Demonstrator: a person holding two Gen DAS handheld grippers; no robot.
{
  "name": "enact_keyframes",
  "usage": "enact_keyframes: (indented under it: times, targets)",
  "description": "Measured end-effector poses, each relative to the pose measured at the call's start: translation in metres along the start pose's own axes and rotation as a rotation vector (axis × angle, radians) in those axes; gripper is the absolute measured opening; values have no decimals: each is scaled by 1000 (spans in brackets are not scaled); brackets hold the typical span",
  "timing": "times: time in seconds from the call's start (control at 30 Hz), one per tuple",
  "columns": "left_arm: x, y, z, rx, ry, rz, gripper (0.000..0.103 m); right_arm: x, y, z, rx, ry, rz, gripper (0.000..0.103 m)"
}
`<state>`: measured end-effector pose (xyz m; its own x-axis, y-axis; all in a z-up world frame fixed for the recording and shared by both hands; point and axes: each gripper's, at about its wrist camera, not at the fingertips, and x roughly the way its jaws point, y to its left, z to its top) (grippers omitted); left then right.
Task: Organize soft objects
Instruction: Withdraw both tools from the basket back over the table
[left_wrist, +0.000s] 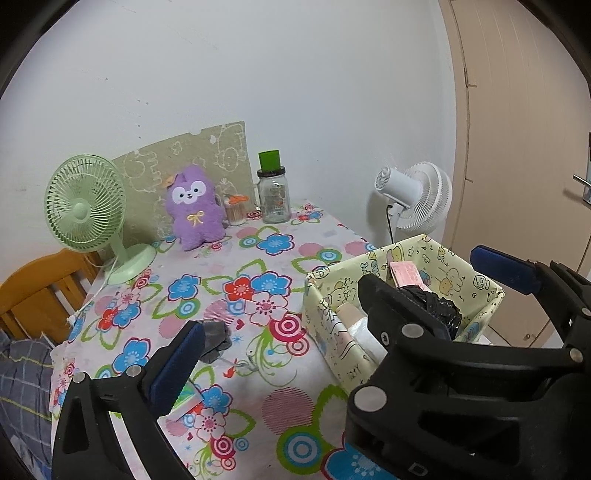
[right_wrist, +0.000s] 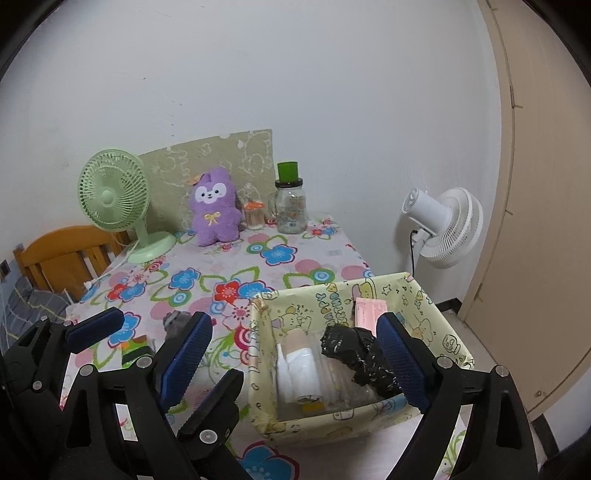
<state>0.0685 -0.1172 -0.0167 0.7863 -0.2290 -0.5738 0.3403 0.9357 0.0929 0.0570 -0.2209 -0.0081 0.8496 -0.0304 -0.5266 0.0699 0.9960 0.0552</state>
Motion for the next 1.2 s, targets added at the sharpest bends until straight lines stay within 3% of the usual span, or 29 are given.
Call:
enact_keyframes:
  times: [0.57, 1.2]
  targets:
    - [-34, 29, -15, -18, -30, 53, 103, -25, 39, -4, -46, -54, 39, 100]
    - [-43, 65, -34, -59, -14, 107, 103, -20, 83, -11, -96, -38, 105, 100]
